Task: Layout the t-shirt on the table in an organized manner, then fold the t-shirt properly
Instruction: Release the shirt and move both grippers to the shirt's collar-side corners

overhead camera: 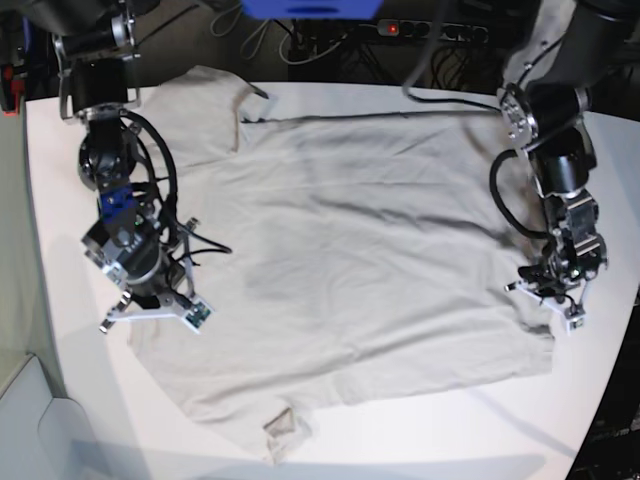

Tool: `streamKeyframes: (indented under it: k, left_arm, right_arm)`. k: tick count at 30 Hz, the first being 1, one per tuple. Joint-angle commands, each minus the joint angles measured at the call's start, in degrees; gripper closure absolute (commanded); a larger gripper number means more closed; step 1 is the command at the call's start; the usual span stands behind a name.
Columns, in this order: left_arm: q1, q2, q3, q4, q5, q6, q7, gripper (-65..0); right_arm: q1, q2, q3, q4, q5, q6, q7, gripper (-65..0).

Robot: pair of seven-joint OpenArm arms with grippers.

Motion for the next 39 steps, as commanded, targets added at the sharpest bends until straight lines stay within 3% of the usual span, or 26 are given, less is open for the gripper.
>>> streamKeyframes:
  k: [1,6,13,18,22,25,27,29,31,34,39]
  left_arm:
    - [-0.3,-1.2,1.3,-1.9,0.4,0.4,1.0,-0.1]
    - [-1.6,-3.6,2.8,-5.9,0.1,5.3,-4.7,-0.1]
    - [-5.7,-3.7,2.7,-5.8,0.0,5.5,-4.5,-0.1]
    - [-7.3,-3.5,2.7,0.6,0.0,5.5,-4.2,-0.1]
    - [-7.0,-3.2,2.6,10.0,-0.1,5.5,1.4,-0.1]
    - [-6.1,-2.7,0.9,17.5,-1.2,5.4,8.1,-0.3]
    - [-3.4,-1.9,-2.6,24.4,-4.3,5.4,15.7,-0.4]
    - [1.5,-1.7,-6.7,32.1,-8.8,4.8,23.8,-0.4]
    - [7.6,-1.6,-9.7,39.2,-15.2,1.3,28.5,-0.5]
    - [16.8,-1.5,-13.0,46.9,-24.8,-2.3,31.6,-1.1]
    - [28.1,-1.4,-18.4,54.1,-36.1,-1.8,33.9,-11.8]
  right_arm:
    - [0.7,0.3,0.3,1.6,-0.2,-0.5,0.6,0.0]
    - [-1.3,0.4,2.7,2.7,-0.3,-0.5,0.6,0.0]
    - [-3.5,0.4,2.8,2.5,-0.3,-0.5,0.6,0.0]
    - [-4.6,0.4,4.1,2.6,-0.3,-0.5,0.2,0.0]
    - [-4.2,0.3,7.1,2.6,-0.3,-0.3,-3.4,-0.2]
    - [-4.0,0.3,8.4,2.9,-0.3,2.9,-4.1,-5.6]
    - [-4.6,0.1,10.9,5.0,-0.3,4.0,-4.1,-10.1]
    - [-6.2,-0.2,14.0,7.6,-0.3,4.0,-4.0,-13.7]
    - [-7.9,-1.0,16.7,10.3,-0.3,4.0,-3.7,-17.1]
    - [-10.3,-2.7,20.9,12.7,-0.3,4.0,-3.6,-20.9]
    - [-13.9,-6.2,28.8,14.4,-0.3,4.0,-0.1,-23.3]
